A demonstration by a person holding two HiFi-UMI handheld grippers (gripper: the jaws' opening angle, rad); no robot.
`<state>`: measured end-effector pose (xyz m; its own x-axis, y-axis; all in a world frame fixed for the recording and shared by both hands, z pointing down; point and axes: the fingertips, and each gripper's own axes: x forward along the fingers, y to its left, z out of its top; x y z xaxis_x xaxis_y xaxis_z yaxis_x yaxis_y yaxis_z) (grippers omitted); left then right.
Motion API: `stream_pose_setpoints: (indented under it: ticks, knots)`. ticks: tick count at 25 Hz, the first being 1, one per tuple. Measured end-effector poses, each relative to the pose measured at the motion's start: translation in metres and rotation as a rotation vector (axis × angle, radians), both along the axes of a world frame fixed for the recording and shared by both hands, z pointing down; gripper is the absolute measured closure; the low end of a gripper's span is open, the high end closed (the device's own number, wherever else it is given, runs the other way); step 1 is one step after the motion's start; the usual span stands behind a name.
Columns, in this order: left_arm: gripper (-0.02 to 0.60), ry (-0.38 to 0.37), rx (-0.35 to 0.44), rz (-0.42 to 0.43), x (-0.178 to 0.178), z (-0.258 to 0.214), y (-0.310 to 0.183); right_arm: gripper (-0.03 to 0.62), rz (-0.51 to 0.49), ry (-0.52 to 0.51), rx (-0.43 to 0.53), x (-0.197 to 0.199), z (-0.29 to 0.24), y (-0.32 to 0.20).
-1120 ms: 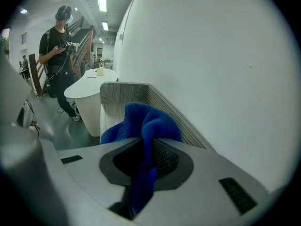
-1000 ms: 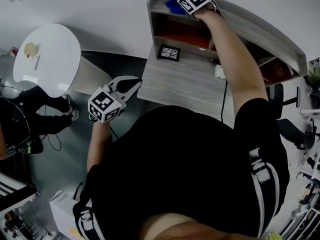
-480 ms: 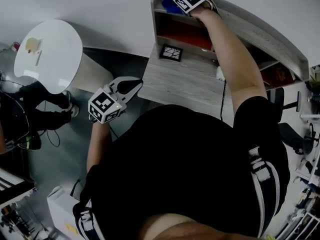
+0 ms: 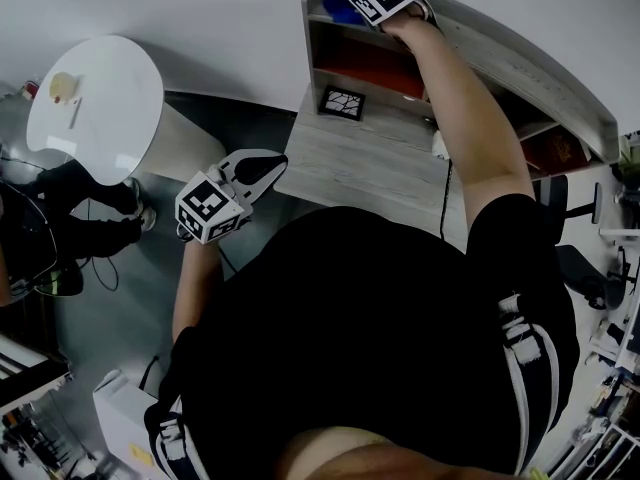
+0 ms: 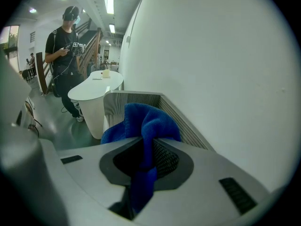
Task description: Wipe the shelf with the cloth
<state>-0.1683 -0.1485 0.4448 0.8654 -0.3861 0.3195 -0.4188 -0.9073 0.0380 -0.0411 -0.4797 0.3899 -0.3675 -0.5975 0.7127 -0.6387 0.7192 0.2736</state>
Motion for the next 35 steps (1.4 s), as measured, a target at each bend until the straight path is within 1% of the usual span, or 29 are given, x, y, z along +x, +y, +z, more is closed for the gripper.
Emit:
stream_pose_setpoints:
  ticks: [8, 17, 23, 28, 31, 35]
  knots:
    - [0.565, 0.010, 0.005, 0.009, 0.003, -0.003, -0.001, 0.534, -0.005, -0.031, 0.011, 0.004, -0.002, 0.011]
    - [0.565, 0.018, 0.004, 0.067, 0.020, -0.002, 0.002, 0.533, -0.011, -0.158, 0.065, 0.016, -0.013, 0.040]
    - [0.565, 0.018, 0.003, 0.105, 0.028, -0.003, 0.002, 0.533, 0.003, -0.218, 0.082, 0.032, -0.019, 0.070]
    - [0.565, 0.008, 0.001, 0.148, 0.037, 0.000, 0.007, 0.533, 0.033, -0.251, 0.142, 0.047, -0.029, 0.102]
    - [0.565, 0.007, 0.004, 0.177, 0.046, -0.001, 0.008, 0.533, 0.045, -0.295, 0.158, 0.056, -0.033, 0.124]
    - [0.565, 0.011, -0.001, 0.191, 0.054, -0.001, 0.006, 0.533, 0.066, -0.348, 0.196, 0.068, -0.037, 0.151]
